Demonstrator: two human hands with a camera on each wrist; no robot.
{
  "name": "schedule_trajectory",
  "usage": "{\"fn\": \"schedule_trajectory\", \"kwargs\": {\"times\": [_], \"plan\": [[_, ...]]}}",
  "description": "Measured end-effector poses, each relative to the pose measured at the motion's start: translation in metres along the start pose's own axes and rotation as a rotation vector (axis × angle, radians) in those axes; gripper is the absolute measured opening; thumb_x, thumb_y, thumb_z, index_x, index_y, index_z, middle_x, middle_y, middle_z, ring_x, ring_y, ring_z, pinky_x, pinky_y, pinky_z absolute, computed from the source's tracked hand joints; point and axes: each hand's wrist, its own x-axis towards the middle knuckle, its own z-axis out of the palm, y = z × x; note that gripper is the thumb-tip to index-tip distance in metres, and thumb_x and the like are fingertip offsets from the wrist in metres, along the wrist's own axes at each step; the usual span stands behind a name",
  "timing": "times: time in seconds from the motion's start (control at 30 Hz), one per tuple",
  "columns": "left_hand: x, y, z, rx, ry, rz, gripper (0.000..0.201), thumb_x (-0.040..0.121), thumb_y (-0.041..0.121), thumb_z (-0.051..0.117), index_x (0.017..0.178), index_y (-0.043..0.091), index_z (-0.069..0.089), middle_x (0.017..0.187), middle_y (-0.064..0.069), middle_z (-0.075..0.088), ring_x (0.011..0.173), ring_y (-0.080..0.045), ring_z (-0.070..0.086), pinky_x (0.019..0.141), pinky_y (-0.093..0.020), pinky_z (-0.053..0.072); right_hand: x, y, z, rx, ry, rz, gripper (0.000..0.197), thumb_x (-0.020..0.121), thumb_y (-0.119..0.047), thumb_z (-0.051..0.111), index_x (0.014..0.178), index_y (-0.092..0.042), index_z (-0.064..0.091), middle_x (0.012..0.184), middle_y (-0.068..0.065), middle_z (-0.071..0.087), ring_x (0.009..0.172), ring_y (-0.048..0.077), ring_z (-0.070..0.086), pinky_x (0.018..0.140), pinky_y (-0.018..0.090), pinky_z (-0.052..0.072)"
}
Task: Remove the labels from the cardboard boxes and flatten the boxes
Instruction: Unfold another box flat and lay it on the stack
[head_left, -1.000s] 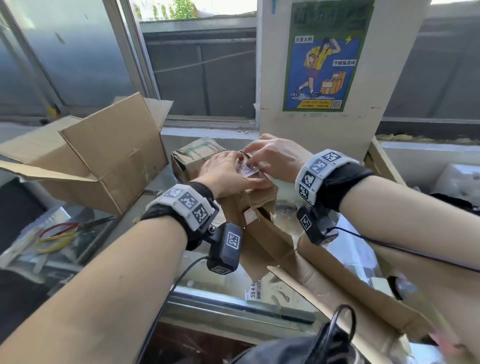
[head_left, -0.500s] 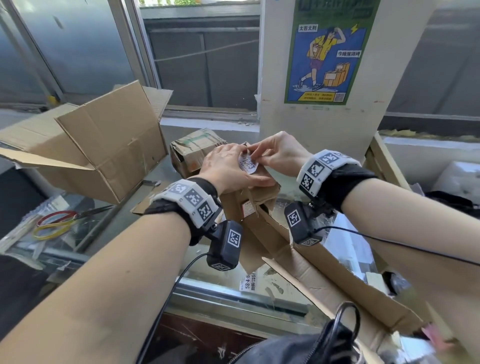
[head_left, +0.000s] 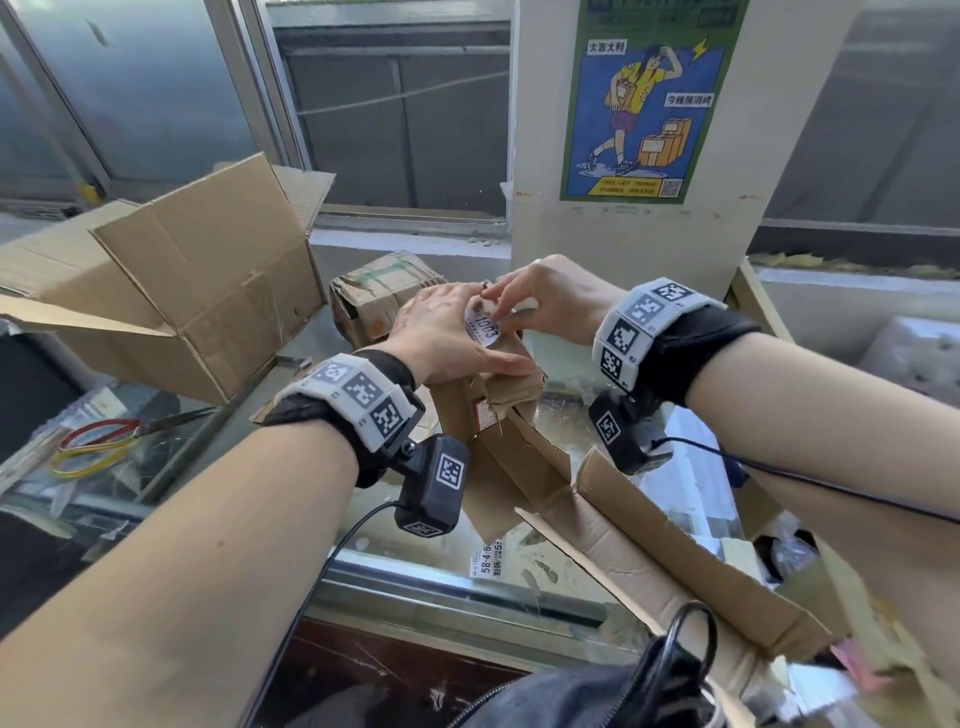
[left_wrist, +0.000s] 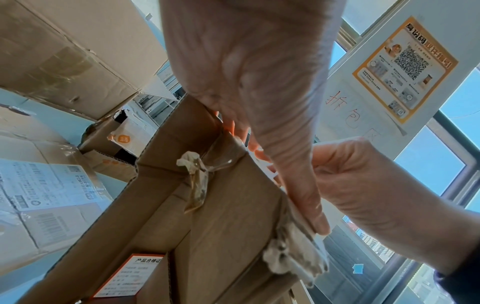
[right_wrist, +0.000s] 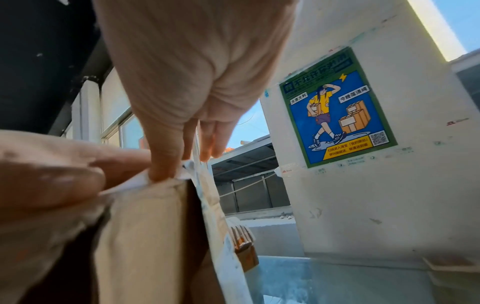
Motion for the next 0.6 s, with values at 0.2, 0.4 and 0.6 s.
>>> {"fn": "schedule_trajectory", "kwargs": {"times": [0.2,0.4,0.6], "plan": [[-0.003,-0.005,0.0,-0.039,-0.003,-0.015,0.119,0.058,0.077,0.069,0.153,0.028,0.016,0.158,0.0,0.025,0.145,-0.021,0.018,0.119,-0.04,0.016,0.002,-0.001,0.013,-0.089,0.052,-0.166,0.012,0.089,-0.009,0.06,0.09,0.001,0.068,0.095,0.015,0.069,0.084,0.03,0.062,0.078,0.039,0.048],[-0.002,-0.007,0.004,-0.049,0.008,-0.027,0.125,0.057,0.079,0.067,0.154,0.027,0.01,0.16,-0.001,0.021,0.148,-0.021,0.013,0.121,-0.04,0.011,0.016,-0.003,0.024,0.014,0.158,-0.04,0.01,0.088,-0.006,0.06,0.088,0.001,0.066,0.091,0.01,0.063,0.081,0.02,0.053,0.073,0.024,0.039],[-0.002,-0.003,0.003,-0.026,0.018,-0.023,0.122,0.061,0.077,0.068,0.154,0.025,0.01,0.159,-0.001,0.022,0.147,-0.02,0.014,0.12,-0.037,0.011,0.022,0.0,0.011,0.225,0.015,0.178,0.003,0.087,-0.014,0.066,0.087,-0.013,0.068,0.088,-0.002,0.061,0.085,0.013,0.056,0.078,0.023,0.047]]}}
